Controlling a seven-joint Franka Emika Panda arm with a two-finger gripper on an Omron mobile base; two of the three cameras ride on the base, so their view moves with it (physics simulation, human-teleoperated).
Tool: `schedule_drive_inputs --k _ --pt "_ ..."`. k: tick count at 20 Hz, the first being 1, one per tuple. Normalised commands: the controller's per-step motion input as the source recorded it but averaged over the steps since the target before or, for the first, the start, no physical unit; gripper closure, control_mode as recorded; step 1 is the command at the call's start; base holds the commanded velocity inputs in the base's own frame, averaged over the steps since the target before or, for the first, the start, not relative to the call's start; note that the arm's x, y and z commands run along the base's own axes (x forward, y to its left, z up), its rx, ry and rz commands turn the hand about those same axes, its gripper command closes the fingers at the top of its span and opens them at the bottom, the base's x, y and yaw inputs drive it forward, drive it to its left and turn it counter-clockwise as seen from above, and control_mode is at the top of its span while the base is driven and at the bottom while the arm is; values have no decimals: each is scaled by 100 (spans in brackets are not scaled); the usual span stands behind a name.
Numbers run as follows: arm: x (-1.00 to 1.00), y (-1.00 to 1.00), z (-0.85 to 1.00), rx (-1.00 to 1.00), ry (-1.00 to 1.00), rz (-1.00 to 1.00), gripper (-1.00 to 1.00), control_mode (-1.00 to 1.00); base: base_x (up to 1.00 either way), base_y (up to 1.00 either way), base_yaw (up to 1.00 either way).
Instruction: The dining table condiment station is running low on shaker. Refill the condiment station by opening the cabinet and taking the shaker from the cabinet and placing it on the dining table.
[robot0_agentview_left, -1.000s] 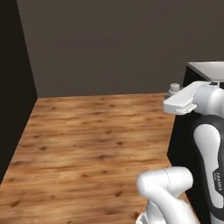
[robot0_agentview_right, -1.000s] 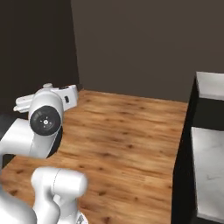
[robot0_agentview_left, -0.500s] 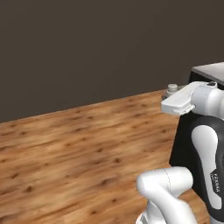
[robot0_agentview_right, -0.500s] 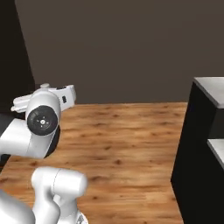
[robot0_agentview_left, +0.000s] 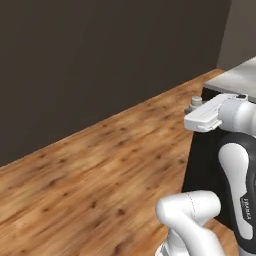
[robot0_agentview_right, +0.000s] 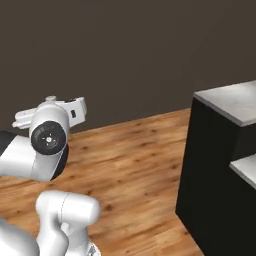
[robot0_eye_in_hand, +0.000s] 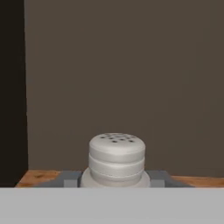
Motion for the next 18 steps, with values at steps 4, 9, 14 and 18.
schedule_drive_inputs --k 4,9,14,18 --pt "0 0 0 0 0 0 100 100 100 85 -61" --pt "0 0 0 0 0 0 100 100 100 86 -60" --pt "0 0 0 0 0 0 100 100 100 86 -60" --pt "0 0 0 0 0 0 100 100 100 89 -59"
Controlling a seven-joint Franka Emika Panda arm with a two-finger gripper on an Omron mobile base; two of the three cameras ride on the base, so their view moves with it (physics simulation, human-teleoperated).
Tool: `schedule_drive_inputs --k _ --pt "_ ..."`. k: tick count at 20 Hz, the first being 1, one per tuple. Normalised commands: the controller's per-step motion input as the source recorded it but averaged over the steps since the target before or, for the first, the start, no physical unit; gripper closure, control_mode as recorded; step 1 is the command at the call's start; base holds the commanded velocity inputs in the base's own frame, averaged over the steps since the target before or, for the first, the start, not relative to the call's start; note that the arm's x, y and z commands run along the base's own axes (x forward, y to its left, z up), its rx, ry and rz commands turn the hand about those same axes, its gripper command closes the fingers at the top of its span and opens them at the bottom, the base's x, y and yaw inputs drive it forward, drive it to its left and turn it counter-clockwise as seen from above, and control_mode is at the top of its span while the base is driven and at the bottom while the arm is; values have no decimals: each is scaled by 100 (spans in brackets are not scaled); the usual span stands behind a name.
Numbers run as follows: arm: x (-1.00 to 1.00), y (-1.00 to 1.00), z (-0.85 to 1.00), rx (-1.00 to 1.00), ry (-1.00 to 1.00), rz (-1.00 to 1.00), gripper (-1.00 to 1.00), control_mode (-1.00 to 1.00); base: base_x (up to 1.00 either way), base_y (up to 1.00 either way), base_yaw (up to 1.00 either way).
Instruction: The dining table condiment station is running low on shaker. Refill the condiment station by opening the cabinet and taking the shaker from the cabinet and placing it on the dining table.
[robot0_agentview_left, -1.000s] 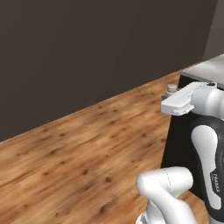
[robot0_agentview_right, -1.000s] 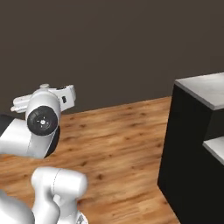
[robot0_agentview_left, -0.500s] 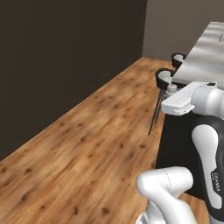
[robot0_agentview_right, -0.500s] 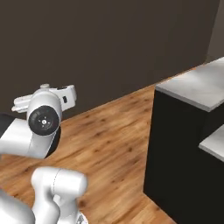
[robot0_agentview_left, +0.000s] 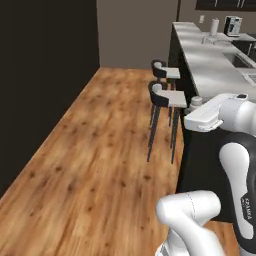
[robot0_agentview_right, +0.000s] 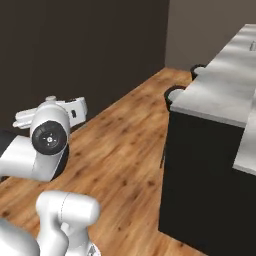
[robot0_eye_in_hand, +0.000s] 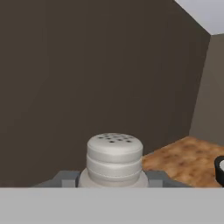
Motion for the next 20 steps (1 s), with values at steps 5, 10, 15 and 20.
schedule_drive_inputs --k 5,10,15,20 --pt "0 0 0 0 0 0 100 100 100 95 -56" --pt "0 0 0 0 0 0 100 100 100 93 -56" --pt "0 0 0 0 0 0 100 100 100 99 -52" --pt "0 0 0 0 0 0 100 100 100 100 -51"
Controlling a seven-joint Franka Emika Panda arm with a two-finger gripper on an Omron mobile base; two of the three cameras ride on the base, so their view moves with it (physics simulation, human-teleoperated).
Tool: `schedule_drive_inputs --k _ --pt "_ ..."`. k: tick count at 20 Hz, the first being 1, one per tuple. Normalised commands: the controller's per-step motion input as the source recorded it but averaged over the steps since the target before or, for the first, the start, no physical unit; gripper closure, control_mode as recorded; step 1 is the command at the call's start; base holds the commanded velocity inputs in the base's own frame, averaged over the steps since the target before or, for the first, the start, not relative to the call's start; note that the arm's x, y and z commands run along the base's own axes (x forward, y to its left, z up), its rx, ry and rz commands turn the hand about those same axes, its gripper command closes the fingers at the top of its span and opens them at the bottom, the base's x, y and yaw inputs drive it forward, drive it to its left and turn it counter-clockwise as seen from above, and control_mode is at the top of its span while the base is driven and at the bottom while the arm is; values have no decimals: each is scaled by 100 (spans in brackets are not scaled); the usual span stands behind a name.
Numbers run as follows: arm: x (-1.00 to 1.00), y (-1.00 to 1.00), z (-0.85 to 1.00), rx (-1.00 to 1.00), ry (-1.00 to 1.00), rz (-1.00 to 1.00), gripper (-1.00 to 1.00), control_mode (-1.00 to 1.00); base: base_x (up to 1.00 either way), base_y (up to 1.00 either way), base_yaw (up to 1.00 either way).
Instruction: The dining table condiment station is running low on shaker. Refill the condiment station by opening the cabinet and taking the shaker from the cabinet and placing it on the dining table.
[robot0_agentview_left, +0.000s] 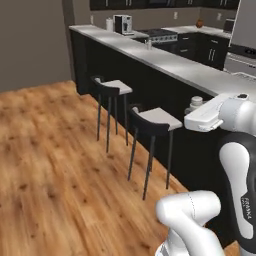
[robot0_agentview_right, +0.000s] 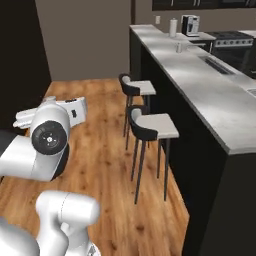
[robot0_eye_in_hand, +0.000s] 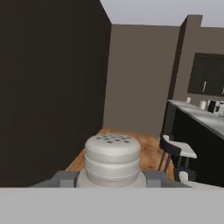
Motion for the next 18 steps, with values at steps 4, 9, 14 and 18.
schedule_drive_inputs --k 4,9,14,18 --pt "0 0 0 0 0 0 100 100 100 100 -51" --pt "0 0 0 0 0 0 100 100 100 99 -51" --pt "0 0 0 0 0 0 100 100 100 100 -43" --pt "0 0 0 0 0 0 100 100 100 100 -41"
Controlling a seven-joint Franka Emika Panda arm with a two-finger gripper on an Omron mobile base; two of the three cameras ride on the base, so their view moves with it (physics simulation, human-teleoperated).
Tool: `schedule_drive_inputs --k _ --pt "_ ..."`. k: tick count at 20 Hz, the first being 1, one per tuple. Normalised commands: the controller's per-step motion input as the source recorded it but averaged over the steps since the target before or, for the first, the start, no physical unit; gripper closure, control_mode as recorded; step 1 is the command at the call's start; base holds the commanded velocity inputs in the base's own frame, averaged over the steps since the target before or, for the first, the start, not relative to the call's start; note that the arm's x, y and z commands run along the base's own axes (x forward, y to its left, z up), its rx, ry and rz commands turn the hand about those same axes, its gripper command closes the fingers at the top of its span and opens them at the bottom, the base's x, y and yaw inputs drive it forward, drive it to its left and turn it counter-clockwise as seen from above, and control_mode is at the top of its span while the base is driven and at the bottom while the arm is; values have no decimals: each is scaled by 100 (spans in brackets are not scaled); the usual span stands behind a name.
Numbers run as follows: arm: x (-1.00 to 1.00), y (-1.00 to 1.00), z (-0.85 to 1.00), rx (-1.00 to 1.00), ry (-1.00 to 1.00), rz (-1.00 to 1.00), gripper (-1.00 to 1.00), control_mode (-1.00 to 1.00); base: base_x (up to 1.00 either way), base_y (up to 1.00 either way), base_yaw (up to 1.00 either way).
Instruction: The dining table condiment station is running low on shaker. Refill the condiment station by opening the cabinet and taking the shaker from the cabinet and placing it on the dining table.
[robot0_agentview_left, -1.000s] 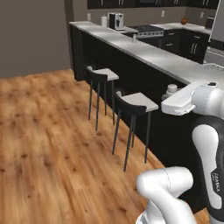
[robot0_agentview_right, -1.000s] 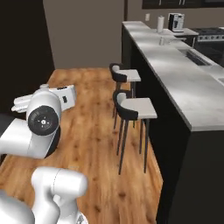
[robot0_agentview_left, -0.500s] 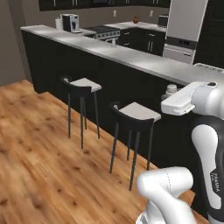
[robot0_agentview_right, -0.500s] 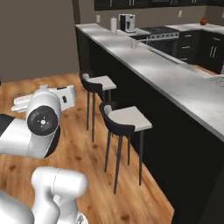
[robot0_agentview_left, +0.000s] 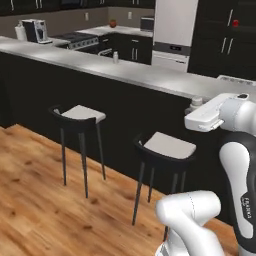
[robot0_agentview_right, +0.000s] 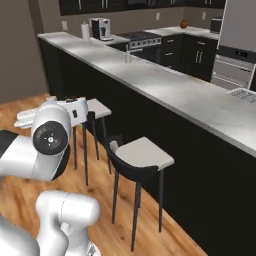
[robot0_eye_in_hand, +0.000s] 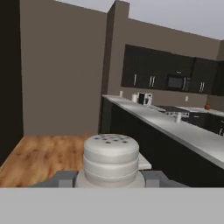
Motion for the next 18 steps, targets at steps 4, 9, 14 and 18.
schedule_drive_inputs --k 4,9,14,18 --pt "0 0 0 0 0 0 100 100 100 100 -42" --pt "0 0 0 0 0 0 100 100 100 100 -41" --pt "0 0 0 0 0 0 100 100 100 100 -41" --pt "0 0 0 0 0 0 100 100 100 100 -44"
